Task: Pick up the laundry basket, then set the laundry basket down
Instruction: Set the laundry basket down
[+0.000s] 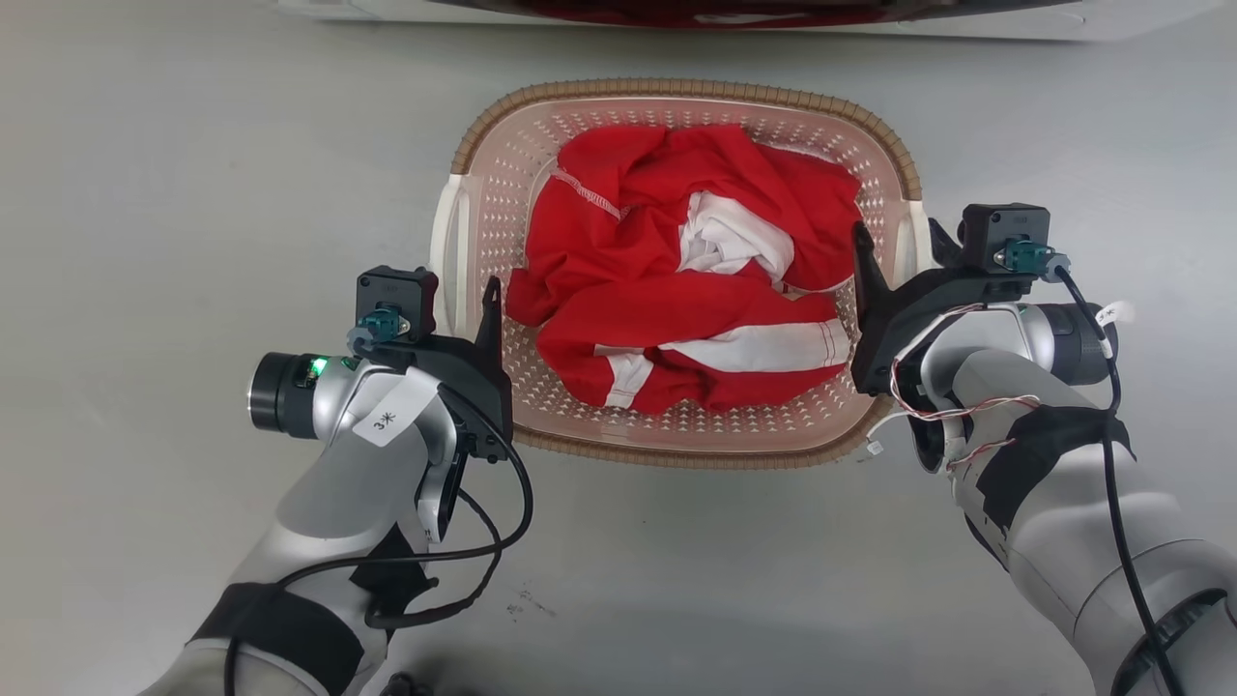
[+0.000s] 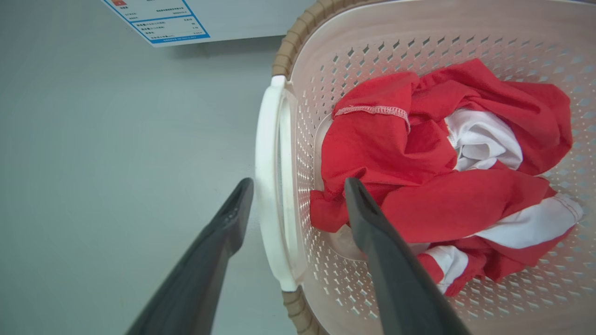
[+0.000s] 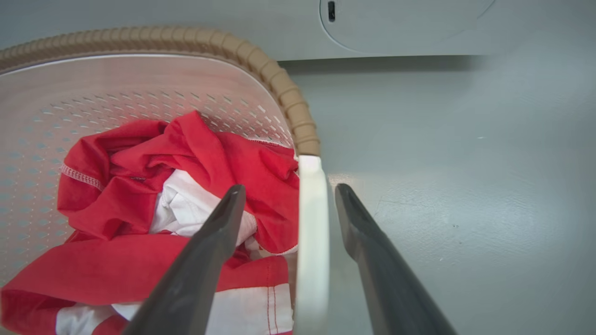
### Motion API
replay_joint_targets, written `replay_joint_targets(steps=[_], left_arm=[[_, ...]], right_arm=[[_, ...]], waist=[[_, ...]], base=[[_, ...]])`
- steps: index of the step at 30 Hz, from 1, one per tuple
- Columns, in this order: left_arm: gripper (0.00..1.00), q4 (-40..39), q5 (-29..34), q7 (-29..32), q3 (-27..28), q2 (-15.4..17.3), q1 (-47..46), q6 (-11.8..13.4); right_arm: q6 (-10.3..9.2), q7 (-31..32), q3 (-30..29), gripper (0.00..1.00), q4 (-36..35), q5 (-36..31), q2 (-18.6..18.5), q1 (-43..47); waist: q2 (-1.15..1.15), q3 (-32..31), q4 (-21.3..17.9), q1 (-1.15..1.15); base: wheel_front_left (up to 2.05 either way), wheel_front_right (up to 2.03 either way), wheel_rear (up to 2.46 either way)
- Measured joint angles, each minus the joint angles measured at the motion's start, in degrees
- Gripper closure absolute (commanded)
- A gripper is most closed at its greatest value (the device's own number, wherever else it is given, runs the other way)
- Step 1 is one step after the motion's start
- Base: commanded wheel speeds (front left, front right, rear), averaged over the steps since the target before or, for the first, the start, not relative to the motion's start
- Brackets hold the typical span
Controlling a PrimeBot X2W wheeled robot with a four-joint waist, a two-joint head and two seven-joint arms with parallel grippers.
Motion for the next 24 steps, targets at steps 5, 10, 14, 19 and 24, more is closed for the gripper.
replay_joint_targets(steps=[5,10,14,19,24], left_arm=[[0.0,0.9,0.0,-0.4,0.0,0.0,0.0,0.0],[0.0,2.3,0.0,-0.5,0.2,0.0,0.0,0.0],[0.0,3.0,-0.1,-0.6,0.4,0.0,0.1,0.0],[0.0,3.8,-0.2,-0.8,0.6,0.0,0.2,0.0],[0.0,4.0,-0.6,-1.0,1.2,0.1,0.6,-0.7]], right_arm=[[0.0,0.0,-0.2,0.0,0.3,-0.2,0.0,0.0],[0.05,-0.1,-0.3,0.0,0.7,-0.4,0.1,0.0],[0.09,-0.1,-0.7,0.0,1.0,-0.4,0.3,0.1],[0.52,-0.1,-1.5,0.0,1.1,-0.4,0.3,0.5],[1.47,-0.1,-2.4,0.0,0.9,-0.4,0.3,2.0]], waist=[[0.0,-1.3,0.2,0.0],[0.0,-2.8,0.1,0.0],[0.0,-4.5,0.0,0.0],[0.0,-7.0,-0.2,0.0],[0.0,-10.6,-0.5,0.0]], base=[[0.0,0.0,0.0],[0.0,0.0,0.0],[0.0,0.0,0.0],[0.0,0.0,0.0],[0.0,0.0,0.0]])
